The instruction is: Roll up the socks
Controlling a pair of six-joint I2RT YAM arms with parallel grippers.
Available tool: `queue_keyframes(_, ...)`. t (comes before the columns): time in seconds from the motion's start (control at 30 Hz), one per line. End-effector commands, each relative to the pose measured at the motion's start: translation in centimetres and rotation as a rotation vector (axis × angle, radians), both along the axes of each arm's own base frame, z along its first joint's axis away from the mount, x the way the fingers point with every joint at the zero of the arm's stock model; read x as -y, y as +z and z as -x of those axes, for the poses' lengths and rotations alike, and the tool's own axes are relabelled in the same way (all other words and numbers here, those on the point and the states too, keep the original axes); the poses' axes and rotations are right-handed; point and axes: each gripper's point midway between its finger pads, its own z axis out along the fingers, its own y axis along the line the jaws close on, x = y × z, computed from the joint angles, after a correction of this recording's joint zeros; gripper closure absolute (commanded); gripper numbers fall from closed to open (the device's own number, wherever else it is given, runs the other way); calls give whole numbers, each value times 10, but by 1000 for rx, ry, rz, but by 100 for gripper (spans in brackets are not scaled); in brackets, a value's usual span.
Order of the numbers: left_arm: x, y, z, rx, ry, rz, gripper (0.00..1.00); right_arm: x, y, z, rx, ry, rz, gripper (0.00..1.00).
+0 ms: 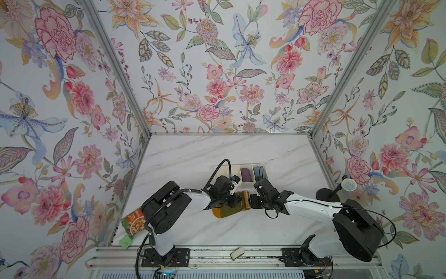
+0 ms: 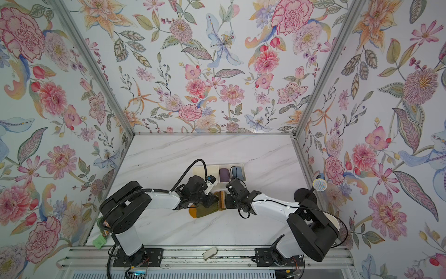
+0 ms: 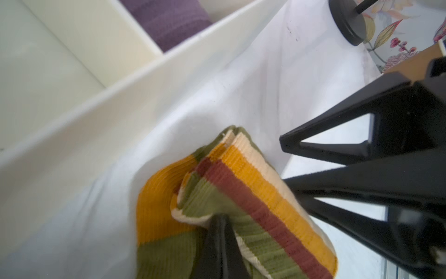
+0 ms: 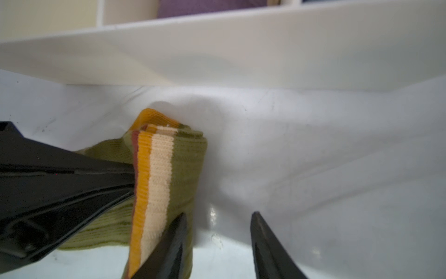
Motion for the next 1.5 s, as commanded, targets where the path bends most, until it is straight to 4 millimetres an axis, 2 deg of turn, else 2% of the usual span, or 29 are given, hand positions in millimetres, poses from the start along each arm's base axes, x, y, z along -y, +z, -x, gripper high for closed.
queue_keyframes(0.0,-2,6,1,23,-9,-41,100,-13,9,-7,30,33,-37,54)
queue_keyframes(0.4,-2,14,1,35,-20,-61,100,-33,11,-2,37,101,-71,54)
queue_keyframes(0.67,-8,10,5,26,-32,-103,100,-47,14,2,33,156,-122,52)
queue_keyframes(0.83,-18,10,8,30,-25,-145,100,-49,15,2,40,161,-129,52)
queue_keyframes(1.13,-30,26,-2,98,-1,-215,95,-49,13,2,34,163,-121,52)
queue_keyframes(1.47,-45,31,-8,135,15,-301,93,-55,13,2,32,184,-116,53)
